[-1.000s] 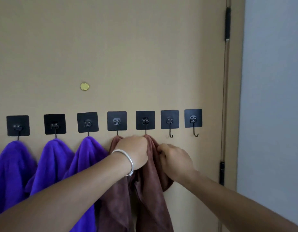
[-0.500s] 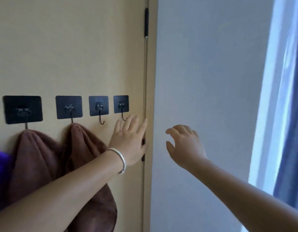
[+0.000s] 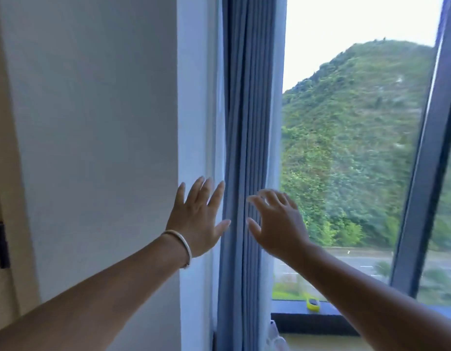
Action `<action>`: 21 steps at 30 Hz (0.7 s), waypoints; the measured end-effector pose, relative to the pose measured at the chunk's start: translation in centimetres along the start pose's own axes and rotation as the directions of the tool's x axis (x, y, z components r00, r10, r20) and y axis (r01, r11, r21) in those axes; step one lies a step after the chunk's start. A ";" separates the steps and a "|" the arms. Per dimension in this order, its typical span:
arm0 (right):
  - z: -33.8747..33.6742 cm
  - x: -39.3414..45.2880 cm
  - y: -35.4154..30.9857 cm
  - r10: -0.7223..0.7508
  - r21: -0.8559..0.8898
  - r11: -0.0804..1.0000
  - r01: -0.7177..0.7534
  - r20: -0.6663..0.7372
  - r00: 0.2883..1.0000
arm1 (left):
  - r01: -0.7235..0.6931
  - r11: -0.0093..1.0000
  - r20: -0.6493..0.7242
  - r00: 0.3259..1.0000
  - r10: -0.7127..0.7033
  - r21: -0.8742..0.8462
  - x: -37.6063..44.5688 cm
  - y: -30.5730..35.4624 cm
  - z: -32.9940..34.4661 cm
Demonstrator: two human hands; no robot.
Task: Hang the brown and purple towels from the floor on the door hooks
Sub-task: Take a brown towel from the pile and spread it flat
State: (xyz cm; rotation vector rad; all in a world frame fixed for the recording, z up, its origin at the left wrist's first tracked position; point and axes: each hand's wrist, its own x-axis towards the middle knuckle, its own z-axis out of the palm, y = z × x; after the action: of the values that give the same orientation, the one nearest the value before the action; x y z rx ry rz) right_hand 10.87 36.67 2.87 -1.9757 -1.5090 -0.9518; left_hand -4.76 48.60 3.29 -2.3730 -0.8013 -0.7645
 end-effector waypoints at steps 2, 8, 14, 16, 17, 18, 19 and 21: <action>-2.1 -1.6 4.1 0.081 -0.064 0.995 -0.080 0.010 0.997 | -0.066 0.996 -0.024 0.998 0.065 -0.056 2.2 4.0 -0.2; -9.9 -8.9 16.7 0.292 -0.258 0.924 -0.283 -0.002 0.956 | -0.277 0.925 -0.135 0.959 0.249 -0.261 7.9 20.3 -2.1; -19.6 -17.2 29.0 0.429 -0.450 0.802 -0.392 -0.020 0.903 | -0.446 0.791 -0.234 0.895 0.380 -0.420 11.0 38.3 -5.8; -23.0 -20.5 32.8 0.472 -0.511 0.747 -0.425 -0.043 0.881 | -0.487 0.743 -0.262 0.874 0.410 -0.460 11.5 44.3 -7.3; -24.4 -22.0 34.3 0.491 -0.528 0.725 -0.442 -0.053 0.869 | -0.503 0.723 -0.273 0.864 0.422 -0.474 11.6 46.7 -7.9; -26.1 -23.9 35.9 0.515 -0.542 0.701 -0.463 -0.064 0.855 | -0.523 0.697 -0.288 0.852 0.437 -0.490 11.7 49.7 -8.9; -27.7 -25.5 37.3 0.533 -0.554 0.681 -0.479 -0.074 0.843 | -0.542 0.673 -0.303 0.840 0.449 -0.504 11.6 52.4 -9.6; -31.2 -29.1 40.0 0.574 -0.589 0.627 -0.510 -0.094 0.814 | -0.589 0.614 -0.342 0.807 0.482 -0.525 11.3 58.1 -11.6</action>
State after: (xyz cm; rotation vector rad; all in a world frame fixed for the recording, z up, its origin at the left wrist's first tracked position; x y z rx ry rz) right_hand 37.33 -15.53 2.42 -2.7326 -0.5527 -1.1306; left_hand 37.33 5.38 2.21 -2.8204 0.3334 -1.0395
